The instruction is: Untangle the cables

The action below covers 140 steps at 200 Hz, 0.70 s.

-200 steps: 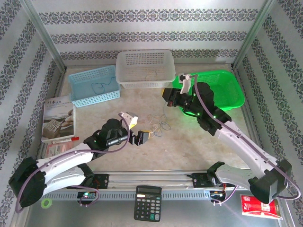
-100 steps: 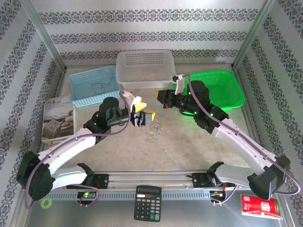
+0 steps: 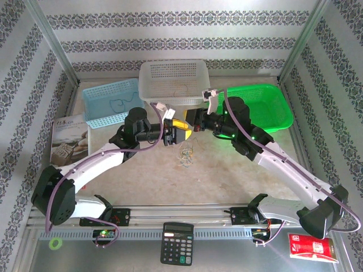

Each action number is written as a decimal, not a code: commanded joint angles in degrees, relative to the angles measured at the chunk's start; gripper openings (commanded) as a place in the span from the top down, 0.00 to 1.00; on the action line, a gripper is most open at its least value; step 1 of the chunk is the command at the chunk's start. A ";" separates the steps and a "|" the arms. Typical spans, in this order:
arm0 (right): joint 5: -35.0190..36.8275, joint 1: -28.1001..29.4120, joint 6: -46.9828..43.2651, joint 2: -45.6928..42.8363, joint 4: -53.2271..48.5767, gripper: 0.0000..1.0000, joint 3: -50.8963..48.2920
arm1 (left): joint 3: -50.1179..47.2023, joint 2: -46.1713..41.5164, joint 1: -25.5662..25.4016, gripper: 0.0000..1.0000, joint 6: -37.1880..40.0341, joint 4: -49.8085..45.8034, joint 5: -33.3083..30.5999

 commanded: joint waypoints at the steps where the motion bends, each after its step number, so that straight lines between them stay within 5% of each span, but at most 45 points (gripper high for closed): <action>1: -0.77 1.14 0.67 0.10 0.45 1.00 2.11 | 2.12 0.92 0.60 0.60 -1.97 6.58 1.12; 43: -0.03 2.09 1.38 0.01 0.99 1.00 1.67 | 2.89 2.69 0.67 0.72 -3.45 10.22 -0.32; 75: 0.43 1.85 1.44 -0.34 1.57 1.00 0.91 | 3.26 4.09 0.68 0.98 -4.78 11.92 -0.07; 89: 2.30 1.00 1.34 -2.32 1.61 0.72 -0.55 | 3.26 4.01 0.69 1.00 -4.56 11.43 -0.49; 101: 4.24 -0.32 1.47 -4.97 1.77 0.59 -2.85 | 3.41 3.74 0.80 1.00 -4.64 10.68 -1.04; 140: 12.84 -1.84 0.46 -16.73 3.38 0.46 -17.09 | 4.58 2.75 1.04 1.00 -5.85 9.06 -2.99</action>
